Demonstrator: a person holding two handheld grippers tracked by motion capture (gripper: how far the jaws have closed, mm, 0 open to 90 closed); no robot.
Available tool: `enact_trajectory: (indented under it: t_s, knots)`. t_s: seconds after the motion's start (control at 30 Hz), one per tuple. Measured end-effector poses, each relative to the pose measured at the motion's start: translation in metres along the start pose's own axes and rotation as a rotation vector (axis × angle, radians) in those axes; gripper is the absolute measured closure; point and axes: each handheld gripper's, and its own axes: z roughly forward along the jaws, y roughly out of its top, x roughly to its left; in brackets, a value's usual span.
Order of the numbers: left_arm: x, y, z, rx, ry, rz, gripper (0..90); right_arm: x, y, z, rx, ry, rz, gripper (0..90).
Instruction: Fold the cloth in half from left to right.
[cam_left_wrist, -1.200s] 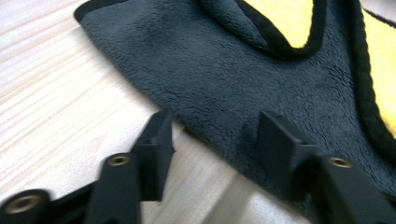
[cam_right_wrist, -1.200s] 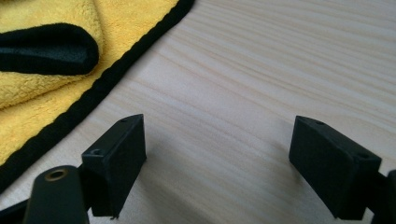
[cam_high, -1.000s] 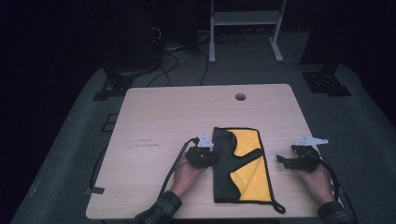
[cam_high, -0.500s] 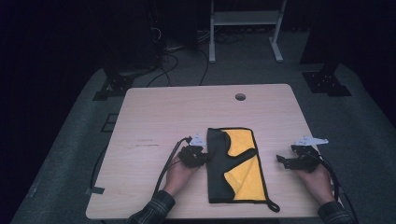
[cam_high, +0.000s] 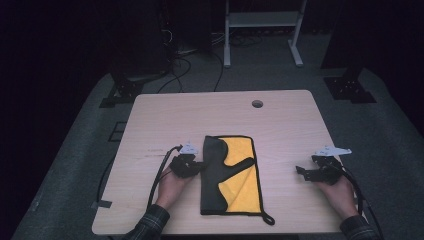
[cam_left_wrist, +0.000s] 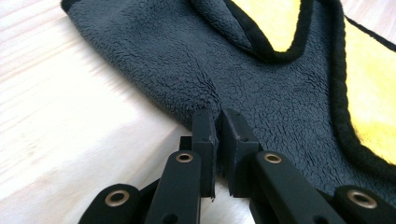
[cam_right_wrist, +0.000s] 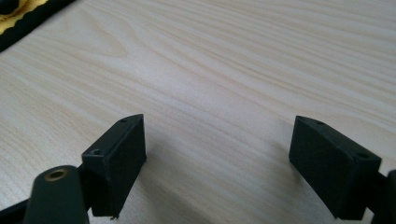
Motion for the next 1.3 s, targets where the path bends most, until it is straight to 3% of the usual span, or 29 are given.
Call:
enact_trajectory:
  t_s: [0.27,0.3,0.33,0.37,0.43,0.57,0.7,0.77,0.87,0.97,1.17,1.3]
  knots:
    - [-0.001,-0.002,-0.002,-0.005,0.009,-0.007,82.3,0.0,0.0,0.0,0.0,0.0,0.0,17.5]
    - [-0.001,-0.003,-0.003,-0.011,0.012,-0.011,75.4,0.0,0.0,0.0,0.002,-0.001,0.0,16.6]
    - [0.0,-0.003,-0.005,-0.015,0.012,-0.014,75.4,0.0,0.0,0.0,0.002,-0.001,0.0,16.6]
    - [0.001,-0.005,-0.006,-0.026,0.006,-0.027,69.9,0.0,0.0,0.0,0.003,-0.002,-0.001,16.4]
    - [0.003,-0.007,-0.011,-0.022,-0.008,-0.048,53.9,0.0,0.0,0.0,0.005,-0.003,0.002,13.1]
    - [0.004,-0.016,-0.026,-0.041,0.04,-0.041,31.4,0.0,0.0,0.001,0.009,-0.002,0.002,12.6]
    - [0.005,-0.026,-0.044,-0.06,0.094,-0.034,17.5,0.0,0.0,0.001,0.009,-0.002,0.003,12.7]
    - [0.005,-0.032,-0.049,-0.041,0.127,-0.015,11.1,0.0,0.0,0.0,0.008,-0.002,0.001,13.2]
    - [0.004,-0.04,-0.053,-0.012,0.136,-0.003,3.5,0.0,0.0,0.0,0.008,-0.003,0.002,13.6]
    - [0.003,-0.047,-0.056,0.017,0.128,0.013,1.1,0.0,0.0,0.0,0.008,0.0,0.0,14.1]
    - [0.001,-0.062,-0.063,0.04,0.171,0.046,0.0,0.001,0.001,0.0,0.004,0.024,0.012,14.3]
    - [0.005,-0.071,-0.063,0.064,0.165,0.043,0.0,0.002,0.004,-0.002,-0.009,0.048,0.022,14.3]
